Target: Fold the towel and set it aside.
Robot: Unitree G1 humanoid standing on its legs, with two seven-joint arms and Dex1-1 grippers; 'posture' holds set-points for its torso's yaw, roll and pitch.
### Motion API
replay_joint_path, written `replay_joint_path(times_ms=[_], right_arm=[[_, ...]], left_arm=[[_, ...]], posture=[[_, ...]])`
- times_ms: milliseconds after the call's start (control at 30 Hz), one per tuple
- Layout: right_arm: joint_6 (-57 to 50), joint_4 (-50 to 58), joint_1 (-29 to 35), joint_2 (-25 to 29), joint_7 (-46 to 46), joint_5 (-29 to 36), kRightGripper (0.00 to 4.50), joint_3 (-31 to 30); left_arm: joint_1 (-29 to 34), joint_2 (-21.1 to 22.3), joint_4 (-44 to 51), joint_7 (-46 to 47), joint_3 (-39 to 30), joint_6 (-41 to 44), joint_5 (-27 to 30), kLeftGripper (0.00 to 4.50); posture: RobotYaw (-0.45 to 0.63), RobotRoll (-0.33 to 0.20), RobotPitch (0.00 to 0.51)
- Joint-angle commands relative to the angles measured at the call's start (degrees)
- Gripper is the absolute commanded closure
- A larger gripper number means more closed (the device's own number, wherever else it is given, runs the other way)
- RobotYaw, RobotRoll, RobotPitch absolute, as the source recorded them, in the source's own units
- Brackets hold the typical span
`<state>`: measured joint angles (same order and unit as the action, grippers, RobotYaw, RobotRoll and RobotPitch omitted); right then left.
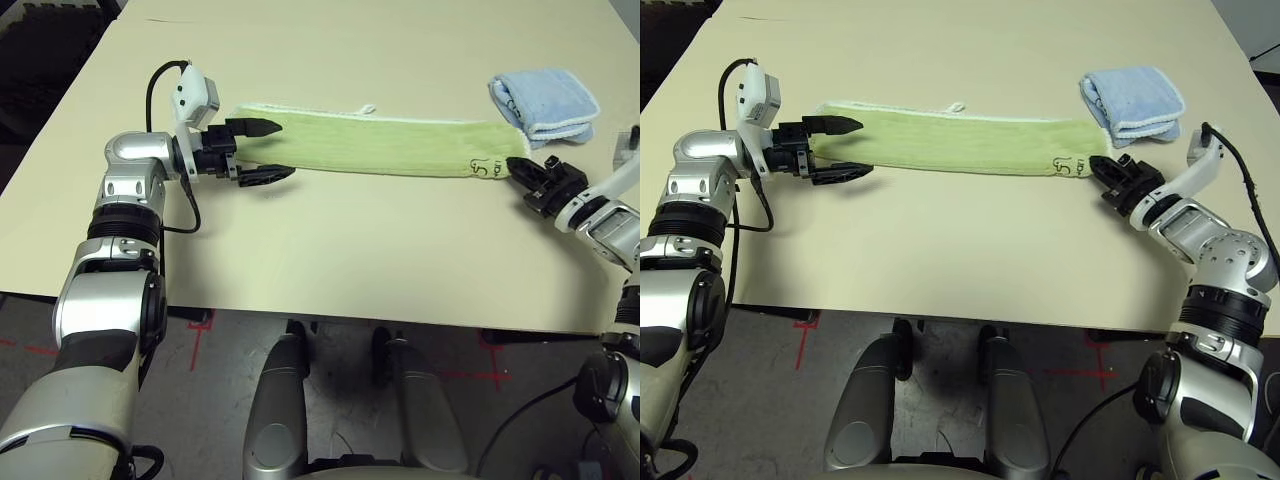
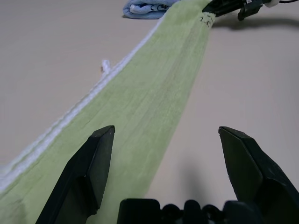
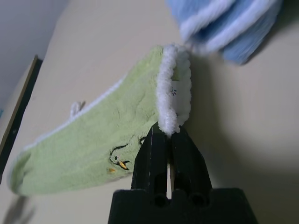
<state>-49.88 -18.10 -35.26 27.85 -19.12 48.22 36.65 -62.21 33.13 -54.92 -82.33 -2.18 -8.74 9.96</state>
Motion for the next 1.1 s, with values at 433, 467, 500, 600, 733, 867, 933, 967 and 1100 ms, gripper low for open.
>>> replay_joint_path(times_ms=[433, 467, 500, 600, 733, 867, 933, 967, 1100], right_arm=[[3.0, 2.5, -0.9, 0.3, -3.2, -0.2, 4.46, -3.2], [3.9, 3.6, -0.7, -0.1, -4.2, -0.2, 4.46, -3.9], [4.4, 4.6, -0.4, -0.2, -5.5, -0.1, 4.46, -4.6], [5.3, 6.8, 1.0, 0.6, -10.0, -0.1, 4.46, -7.1], [6.5, 9.1, 1.6, 0.7, -13.4, 0.0, 4.46, -8.8], [7.5, 11.5, 1.3, 1.7, -16.6, -1.4, 4.46, -12.4], [7.8, 12.4, 0.9, 2.3, -17.8, -2.6, 4.46, -14.8], [7.7, 12.8, 0.6, 3.0, -18.2, -4.1, 4.46, -16.9], [8.2, 13.5, -0.5, 4.2, -19.0, -9.4, 4.46, -24.0]], left_arm=[[-0.4, -0.5, -0.4, -1.0, 1.1, 0.5, -0.7, 0.0], [-0.4, -0.6, -0.4, -1.0, 1.2, 0.7, -0.7, 0.0], [-0.4, -0.6, -0.3, -1.0, 1.3, 0.8, -0.6, 0.0], [-0.3, -0.7, -0.3, -1.0, 1.4, 0.9, -0.7, 0.0], [-0.2, -1.1, -0.3, -1.1, 1.9, 0.9, -0.9, 0.0], [-0.2, -1.5, 0.0, -1.1, 2.0, 1.0, -0.8, 0.0], [-0.2, -1.6, -0.1, -1.1, 2.0, 1.1, -0.8, 0.0], [-0.2, -1.7, -0.1, -1.1, 2.0, 1.0, -0.8, 0.0], [-0.1, -1.7, 0.0, -1.0, 2.0, 1.1, -0.9, 0.0]], posture=[[0.0, 0.0, 0.327], [-0.01, 0.0, 0.321], [-0.01, 0.0, 0.321], [-0.01, 0.0, 0.318], [-0.01, 0.0, 0.318], [-0.01, 0.0, 0.312], [-0.01, 0.0, 0.31], [-0.01, 0.0, 0.309], [-0.01, 0.0, 0.307]])
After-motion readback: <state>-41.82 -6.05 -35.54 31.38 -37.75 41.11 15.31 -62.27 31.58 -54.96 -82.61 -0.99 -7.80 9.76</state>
